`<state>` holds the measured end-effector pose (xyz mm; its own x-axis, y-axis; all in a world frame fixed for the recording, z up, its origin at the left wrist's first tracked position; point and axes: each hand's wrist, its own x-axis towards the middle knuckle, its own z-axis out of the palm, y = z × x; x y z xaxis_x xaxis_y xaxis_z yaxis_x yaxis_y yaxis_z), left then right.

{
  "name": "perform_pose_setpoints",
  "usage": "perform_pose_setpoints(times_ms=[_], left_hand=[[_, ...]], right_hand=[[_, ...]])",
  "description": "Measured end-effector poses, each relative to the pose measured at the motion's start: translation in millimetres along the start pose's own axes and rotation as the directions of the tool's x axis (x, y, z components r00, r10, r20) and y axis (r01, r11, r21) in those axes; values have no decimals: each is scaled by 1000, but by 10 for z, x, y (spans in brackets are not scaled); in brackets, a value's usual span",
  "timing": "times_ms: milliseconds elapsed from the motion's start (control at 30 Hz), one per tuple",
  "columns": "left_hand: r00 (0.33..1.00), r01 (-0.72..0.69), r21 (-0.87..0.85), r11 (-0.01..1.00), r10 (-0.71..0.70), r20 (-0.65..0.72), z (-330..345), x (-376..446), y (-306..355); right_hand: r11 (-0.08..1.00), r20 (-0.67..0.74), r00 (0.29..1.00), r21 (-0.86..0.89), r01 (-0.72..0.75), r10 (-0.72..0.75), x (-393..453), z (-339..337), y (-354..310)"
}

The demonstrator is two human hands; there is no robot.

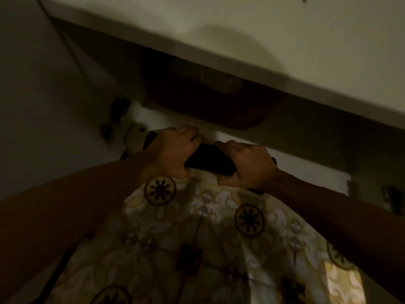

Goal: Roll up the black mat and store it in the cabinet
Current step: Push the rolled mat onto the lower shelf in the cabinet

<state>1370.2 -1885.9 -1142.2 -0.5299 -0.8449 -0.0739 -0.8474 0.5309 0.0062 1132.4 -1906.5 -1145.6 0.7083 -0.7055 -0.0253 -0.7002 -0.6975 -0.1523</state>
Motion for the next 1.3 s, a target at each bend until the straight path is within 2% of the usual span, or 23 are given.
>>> perform_pose_setpoints(times_ms=[67,233,433,600,867,1033,1133,1300], left_hand=[[1000,12,66,998,-11,-10,-59,144,-140],[984,163,226,961,-175,37,-143,332,-410],[957,251,176,952,-272,106,-53,367,-641],[933,309,101,946,-322,161,17,371,-774],[943,234,20,972,-232,241,20,358,-938],[935,207,105,973,-228,271,38,316,-942],[934,211,127,969,-238,264,42,325,-918],[937,219,163,962,-254,239,85,291,-904]], right_hand=[[1000,-6,1000,9,-18,18,202,-11,68],[997,27,998,52,-62,61,701,-13,111],[996,116,991,-68,-61,68,1109,105,63],[993,122,986,38,-115,110,1251,185,49],[987,224,973,136,-86,54,952,179,230],[999,253,967,0,-44,42,721,96,437],[996,198,980,-89,-11,28,703,91,433],[995,143,989,-94,-19,32,706,144,387]])
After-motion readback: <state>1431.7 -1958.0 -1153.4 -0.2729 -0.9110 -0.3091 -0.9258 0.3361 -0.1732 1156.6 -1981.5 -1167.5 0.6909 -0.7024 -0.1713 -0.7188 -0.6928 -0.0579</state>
